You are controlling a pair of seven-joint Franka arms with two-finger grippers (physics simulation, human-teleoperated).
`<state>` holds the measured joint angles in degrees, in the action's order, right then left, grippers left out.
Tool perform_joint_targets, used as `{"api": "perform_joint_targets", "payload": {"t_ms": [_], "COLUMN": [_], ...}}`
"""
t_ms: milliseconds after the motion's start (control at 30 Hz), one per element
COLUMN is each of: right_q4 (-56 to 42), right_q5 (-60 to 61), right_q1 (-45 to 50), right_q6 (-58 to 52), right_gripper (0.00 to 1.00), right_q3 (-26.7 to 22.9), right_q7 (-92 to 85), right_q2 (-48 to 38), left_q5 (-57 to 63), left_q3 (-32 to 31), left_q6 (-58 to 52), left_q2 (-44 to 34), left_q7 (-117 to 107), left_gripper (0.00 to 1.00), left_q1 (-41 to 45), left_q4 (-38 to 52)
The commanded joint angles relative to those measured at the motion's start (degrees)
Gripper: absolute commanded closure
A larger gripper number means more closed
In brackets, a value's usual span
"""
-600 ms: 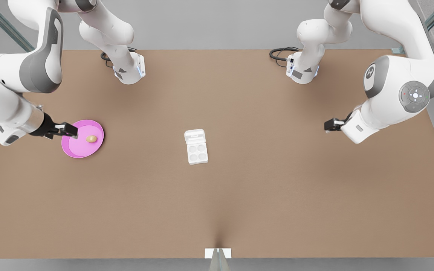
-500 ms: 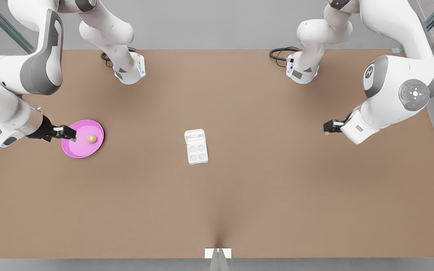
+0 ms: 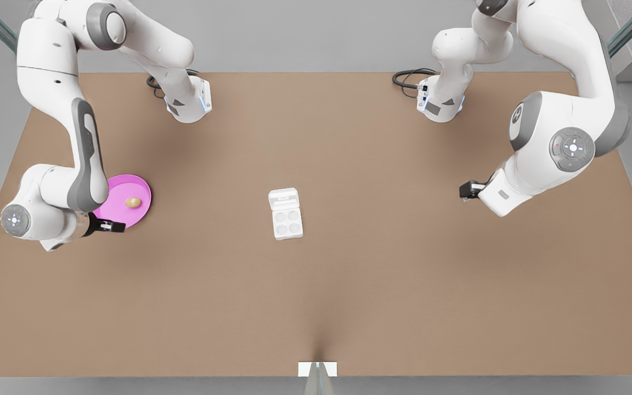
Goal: Pack egg into the box and close the box lid
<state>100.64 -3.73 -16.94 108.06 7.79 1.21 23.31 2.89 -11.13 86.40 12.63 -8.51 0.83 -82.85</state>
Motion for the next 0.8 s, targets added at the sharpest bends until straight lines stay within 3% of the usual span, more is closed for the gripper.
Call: {"api": "perform_joint_targets", "payload": {"t_ms": [0, 33, 100, 133, 300, 333, 567, 667, 767], "right_q4": [8.99, 19.06, 27.93, 28.38, 28.47, 31.45, 36.11, 36.99, 39.37], "right_q5": [-1.2, -1.02, -1.11, -1.02, -1.2, -1.2, -3.92, -7.17, -7.17], "right_q1": [-2.91, -14.6, -30.51, -36.05, -36.85, -35.79, -34.65, -43.7, -43.97], "right_q6": [16.97, 22.46, 22.02, 22.19, 27.03, 32.04, 33.62, 33.62, 34.59], "right_gripper": [0.0, 0.0, 0.0, 0.0, 0.0, 0.0, 0.0, 0.0, 0.0], "right_q3": [3.71, 17.07, 31.4, 36.94, 36.86, 37.47, 41.25, 41.34, 41.52], "right_q7": [0.02, 0.63, 0.02, 0.02, 0.1, 0.63, 0.81, -6.39, -6.49], "right_q2": [-4.99, -11.97, -20.05, -19.79, -16.19, -16.63, -17.33, -16.98, -17.07], "left_q5": [0.19, 0.19, 0.19, 0.19, 0.19, 0.19, 0.19, 0.19, 0.19], "left_q3": [-0.03, -0.03, -0.03, -0.03, -0.03, -0.03, -0.03, -0.03, -0.03], "left_q6": [0.18, 0.26, 0.35, 0.35, 0.44, 0.44, 0.44, 0.44, 0.44], "left_q2": [0.02, 0.02, 0.11, 0.11, 0.2, 0.2, 0.29, 0.37, 0.38], "left_q7": [-2.3, -2.3, -2.3, -2.3, -2.3, -2.3, -2.39, -2.39, -2.39], "left_gripper": [0.0, 0.0, 0.0, 0.0, 0.0, 0.0, 0.0, 0.0, 0.0], "left_q1": [0.05, 0.05, 0.05, 0.05, 0.05, 0.05, 0.05, 0.05, 0.05], "left_q4": [-0.12, -0.12, -0.21, -0.21, -0.12, -0.12, -0.29, -0.29, -0.29]}}
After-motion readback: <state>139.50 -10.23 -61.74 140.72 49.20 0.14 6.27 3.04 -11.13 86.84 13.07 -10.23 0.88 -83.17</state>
